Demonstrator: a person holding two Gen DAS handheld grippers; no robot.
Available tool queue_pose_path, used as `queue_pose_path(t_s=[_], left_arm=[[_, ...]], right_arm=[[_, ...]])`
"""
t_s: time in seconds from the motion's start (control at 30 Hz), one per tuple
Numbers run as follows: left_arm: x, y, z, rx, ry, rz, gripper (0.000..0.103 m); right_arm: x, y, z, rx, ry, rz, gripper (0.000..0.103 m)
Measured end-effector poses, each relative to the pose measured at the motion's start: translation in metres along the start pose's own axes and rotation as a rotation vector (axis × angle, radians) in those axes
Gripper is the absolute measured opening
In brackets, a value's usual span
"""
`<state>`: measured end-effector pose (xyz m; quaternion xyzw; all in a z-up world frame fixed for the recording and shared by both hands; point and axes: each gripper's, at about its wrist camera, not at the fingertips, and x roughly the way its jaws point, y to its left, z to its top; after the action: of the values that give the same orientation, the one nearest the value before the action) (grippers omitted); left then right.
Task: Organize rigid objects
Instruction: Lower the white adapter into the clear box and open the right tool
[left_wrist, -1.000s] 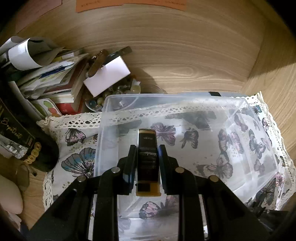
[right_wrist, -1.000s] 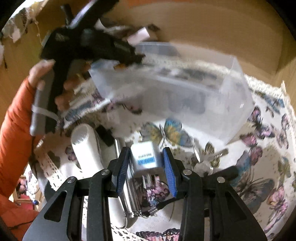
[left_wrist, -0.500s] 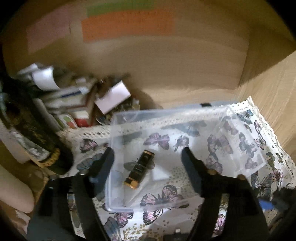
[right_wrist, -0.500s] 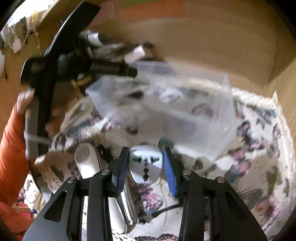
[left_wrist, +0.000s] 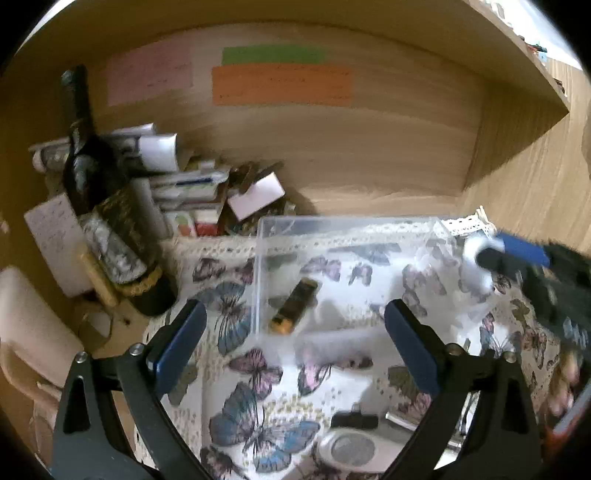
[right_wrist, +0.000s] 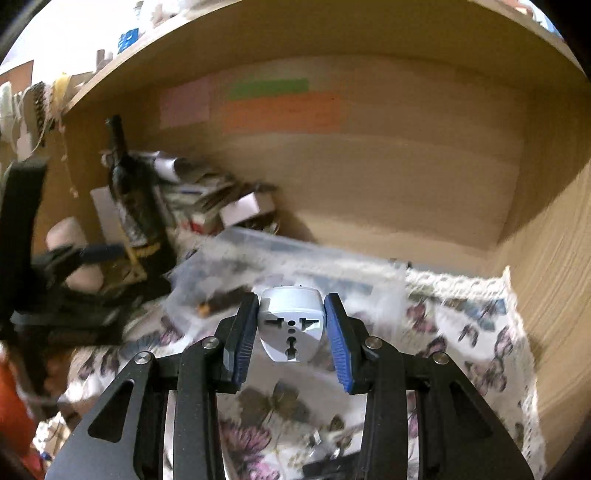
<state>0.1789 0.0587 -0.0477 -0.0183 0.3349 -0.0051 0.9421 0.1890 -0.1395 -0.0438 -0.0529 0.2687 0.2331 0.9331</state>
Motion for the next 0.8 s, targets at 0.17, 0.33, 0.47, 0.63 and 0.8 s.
queue_pose_path(t_s=[0.17, 0.33, 0.47, 0.63, 0.8], left_arm=[[0.001, 0.002, -0.024, -0.001, 0.038, 0.004, 0.099], [0.008, -0.004, -0.050, -0.019, 0.110, -0.020, 0.099], [0.012, -0.010, -0.064, -0.054, 0.144, -0.080, 0.099], [0.022, -0.027, -0.080, -0.062, 0.214, -0.113, 0.099], [0.024, -0.036, -0.092, -0.066, 0.240, -0.084, 0.099]], right_arm=[[0.029, -0.010, 0.005, 0.035, 0.038, -0.047, 0.034], [0.061, -0.012, -0.004, 0.043, 0.121, -0.068, 0.034], [0.079, -0.014, -0.010, 0.057, 0.178, -0.064, 0.034], [0.083, -0.013, -0.013, 0.070, 0.215, -0.054, 0.034], [0.066, -0.011, -0.012, 0.042, 0.180, -0.048, 0.034]])
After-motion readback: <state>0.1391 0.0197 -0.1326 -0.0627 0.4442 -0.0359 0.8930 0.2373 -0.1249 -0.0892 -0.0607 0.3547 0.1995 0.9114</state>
